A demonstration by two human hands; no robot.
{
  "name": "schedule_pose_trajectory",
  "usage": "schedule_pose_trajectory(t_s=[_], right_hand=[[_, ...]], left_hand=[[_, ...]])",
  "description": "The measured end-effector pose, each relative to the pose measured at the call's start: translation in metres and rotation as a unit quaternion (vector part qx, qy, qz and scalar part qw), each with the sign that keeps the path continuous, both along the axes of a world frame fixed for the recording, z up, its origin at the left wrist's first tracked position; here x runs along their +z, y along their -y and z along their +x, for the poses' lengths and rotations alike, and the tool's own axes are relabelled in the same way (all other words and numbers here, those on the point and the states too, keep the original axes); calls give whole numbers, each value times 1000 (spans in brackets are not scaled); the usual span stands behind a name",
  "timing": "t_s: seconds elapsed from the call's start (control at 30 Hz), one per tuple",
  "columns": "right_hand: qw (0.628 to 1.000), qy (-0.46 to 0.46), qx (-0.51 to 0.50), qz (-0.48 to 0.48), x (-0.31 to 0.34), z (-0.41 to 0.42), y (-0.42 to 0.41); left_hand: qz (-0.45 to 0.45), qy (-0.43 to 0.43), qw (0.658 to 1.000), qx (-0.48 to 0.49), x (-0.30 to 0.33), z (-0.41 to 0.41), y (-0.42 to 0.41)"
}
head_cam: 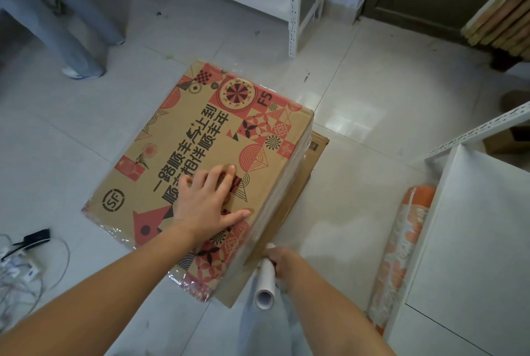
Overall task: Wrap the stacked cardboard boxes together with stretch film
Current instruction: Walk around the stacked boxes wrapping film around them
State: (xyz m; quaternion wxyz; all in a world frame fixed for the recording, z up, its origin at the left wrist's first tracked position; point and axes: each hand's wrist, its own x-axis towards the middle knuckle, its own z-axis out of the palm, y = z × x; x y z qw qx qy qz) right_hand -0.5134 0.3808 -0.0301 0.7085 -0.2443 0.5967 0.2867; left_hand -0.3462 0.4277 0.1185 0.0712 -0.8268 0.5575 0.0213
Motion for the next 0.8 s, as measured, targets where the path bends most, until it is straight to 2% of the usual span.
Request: schedule_pose_trajectory(t_s=[0.23,0.43,0.5,0.67,0.8], right_hand=[[999,-33,-24,-15,6,-4,30],[990,-30,140,-5,6,9,33],[985,-42,166,-3,14,9,43],[992,-84,95,9,11,6,66],[989,-67,127,36,14,9,69]], left_hand=[[-14,-24,1000,1,1,1,1],[-44,-20,999,-7,-7,1,-3],[-53,-20,998,-10,-7,2,-3],[-48,-24,999,-6,-6,2,-2],[-35,-15,999,-1,-7,1,-1]])
